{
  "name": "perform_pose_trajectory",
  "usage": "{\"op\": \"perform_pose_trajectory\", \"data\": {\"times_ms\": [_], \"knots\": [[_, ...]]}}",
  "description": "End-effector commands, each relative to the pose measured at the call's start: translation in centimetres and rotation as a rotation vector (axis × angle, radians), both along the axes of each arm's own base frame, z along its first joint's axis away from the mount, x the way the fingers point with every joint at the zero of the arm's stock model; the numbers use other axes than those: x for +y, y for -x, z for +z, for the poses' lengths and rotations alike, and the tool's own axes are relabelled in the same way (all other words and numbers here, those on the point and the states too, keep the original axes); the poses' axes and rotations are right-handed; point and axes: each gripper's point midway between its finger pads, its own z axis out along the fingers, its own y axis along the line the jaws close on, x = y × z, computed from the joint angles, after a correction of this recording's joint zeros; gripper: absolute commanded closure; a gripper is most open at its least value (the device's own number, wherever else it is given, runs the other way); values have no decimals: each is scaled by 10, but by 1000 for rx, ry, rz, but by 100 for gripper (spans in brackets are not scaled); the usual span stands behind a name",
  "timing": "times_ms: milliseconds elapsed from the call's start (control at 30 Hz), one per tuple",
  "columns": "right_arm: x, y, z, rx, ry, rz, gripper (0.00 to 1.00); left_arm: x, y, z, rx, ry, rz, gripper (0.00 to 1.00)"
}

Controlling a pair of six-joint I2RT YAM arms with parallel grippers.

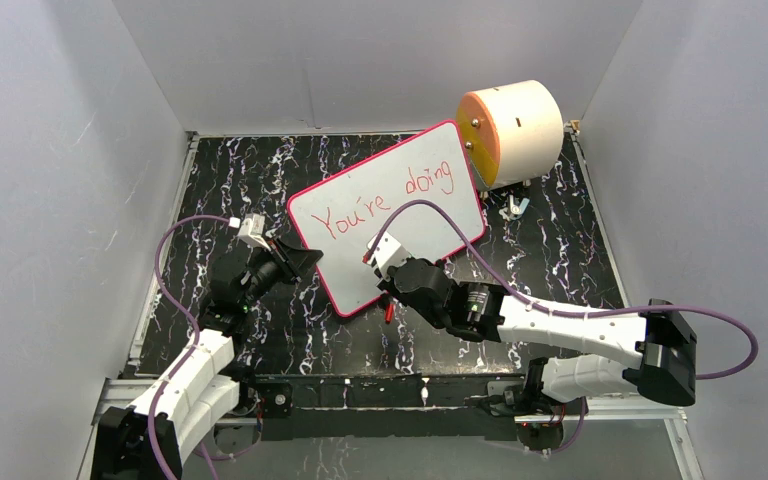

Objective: Write a sentence on the whiteboard

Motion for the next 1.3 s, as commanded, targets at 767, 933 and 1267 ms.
{"op": "perform_pose_trajectory", "data": {"times_ms": [767,933,1267], "knots": [[42,-22,28,-88,-73,-38,100,5,-3,1,-17,-11,29,100],[43,-25,26,-94,-64,-47,100,5,-3,1,-15,-9,26,100],[46,-30,18,-96,-37,-68,100,4,-3,2,-16,-7,25,100]]}}
